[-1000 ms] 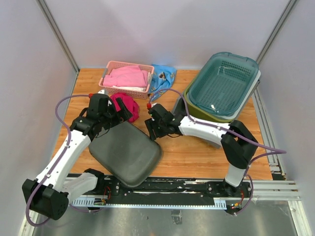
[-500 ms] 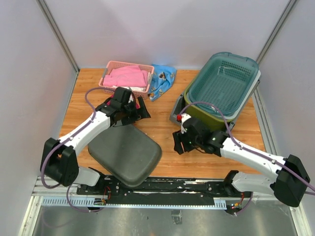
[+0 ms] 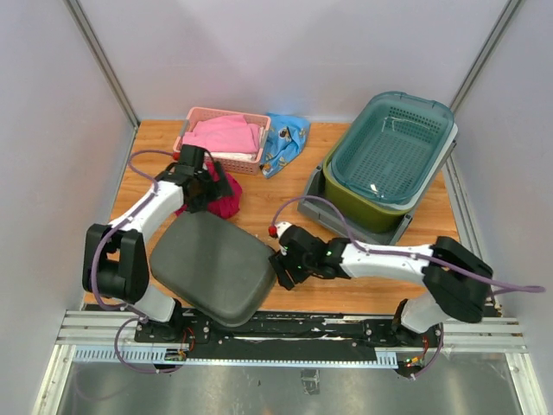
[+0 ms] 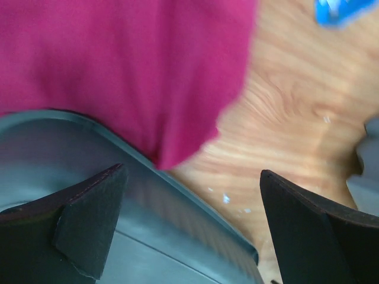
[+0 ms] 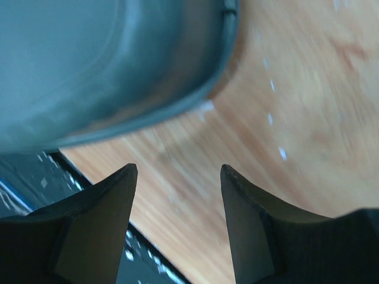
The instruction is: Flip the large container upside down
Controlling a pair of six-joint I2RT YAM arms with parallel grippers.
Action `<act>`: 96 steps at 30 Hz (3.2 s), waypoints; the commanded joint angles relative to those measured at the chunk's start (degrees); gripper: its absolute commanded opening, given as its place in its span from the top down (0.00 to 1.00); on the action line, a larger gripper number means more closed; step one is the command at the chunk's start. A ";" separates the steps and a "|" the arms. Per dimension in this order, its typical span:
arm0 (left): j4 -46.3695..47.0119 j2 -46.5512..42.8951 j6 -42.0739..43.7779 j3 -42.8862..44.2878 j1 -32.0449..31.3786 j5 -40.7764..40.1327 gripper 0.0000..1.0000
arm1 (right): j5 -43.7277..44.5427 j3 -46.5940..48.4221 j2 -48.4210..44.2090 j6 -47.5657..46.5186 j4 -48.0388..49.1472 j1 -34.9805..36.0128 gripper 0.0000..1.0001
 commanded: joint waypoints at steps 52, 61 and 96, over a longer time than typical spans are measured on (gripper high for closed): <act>2.82 43.58 11.89 56.23 -7.03 1.17 0.01 | 16.62 11.80 -24.29 -8.44 -17.82 -30.80 0.28; 3.46 36.28 10.48 46.19 6.18 -4.13 0.01 | 13.63 11.85 -19.53 -8.52 -15.04 -31.60 0.28; 5.85 53.14 12.18 65.88 -12.56 -2.99 0.01 | 13.43 10.50 -26.11 -5.83 -18.49 -32.42 0.29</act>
